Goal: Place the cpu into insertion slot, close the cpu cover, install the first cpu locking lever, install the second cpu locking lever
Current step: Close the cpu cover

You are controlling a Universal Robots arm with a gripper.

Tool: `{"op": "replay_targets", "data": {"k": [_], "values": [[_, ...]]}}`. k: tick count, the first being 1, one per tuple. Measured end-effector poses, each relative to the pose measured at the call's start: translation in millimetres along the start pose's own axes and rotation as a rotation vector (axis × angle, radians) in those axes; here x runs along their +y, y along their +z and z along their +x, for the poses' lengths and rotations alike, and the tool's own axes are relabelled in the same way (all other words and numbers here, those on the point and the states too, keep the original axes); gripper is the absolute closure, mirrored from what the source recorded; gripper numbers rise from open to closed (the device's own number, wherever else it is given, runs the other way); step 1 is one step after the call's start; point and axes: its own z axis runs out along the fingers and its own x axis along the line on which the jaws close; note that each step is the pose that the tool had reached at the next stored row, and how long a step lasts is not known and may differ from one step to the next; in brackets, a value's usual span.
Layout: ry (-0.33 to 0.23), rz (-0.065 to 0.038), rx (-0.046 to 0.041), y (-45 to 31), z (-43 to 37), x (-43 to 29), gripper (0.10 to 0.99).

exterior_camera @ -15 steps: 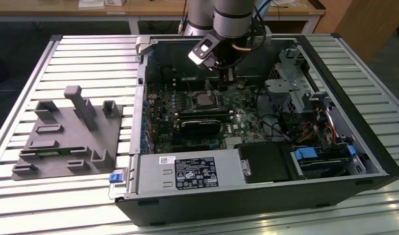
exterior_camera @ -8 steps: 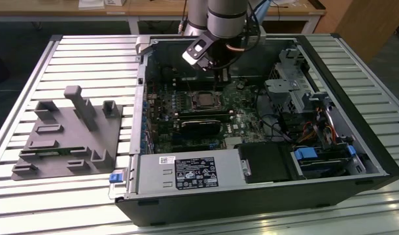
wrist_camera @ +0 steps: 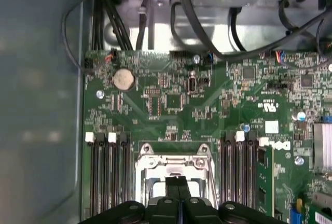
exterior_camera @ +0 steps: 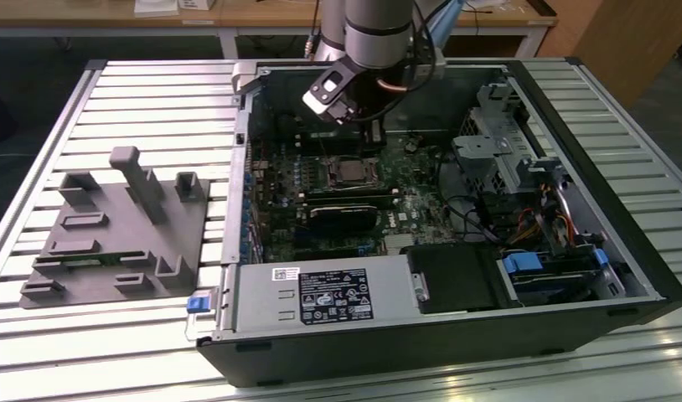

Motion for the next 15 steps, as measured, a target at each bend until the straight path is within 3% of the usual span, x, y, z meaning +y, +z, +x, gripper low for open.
{"op": "replay_targets", "data": {"k": [8,15], "values": [[0.000,0.000,0.0001,3.9,-0.5,-13.3,0.980],[0.000,0.001,-0.0001,7.2,-1.5,-16.9,0.980]]}}
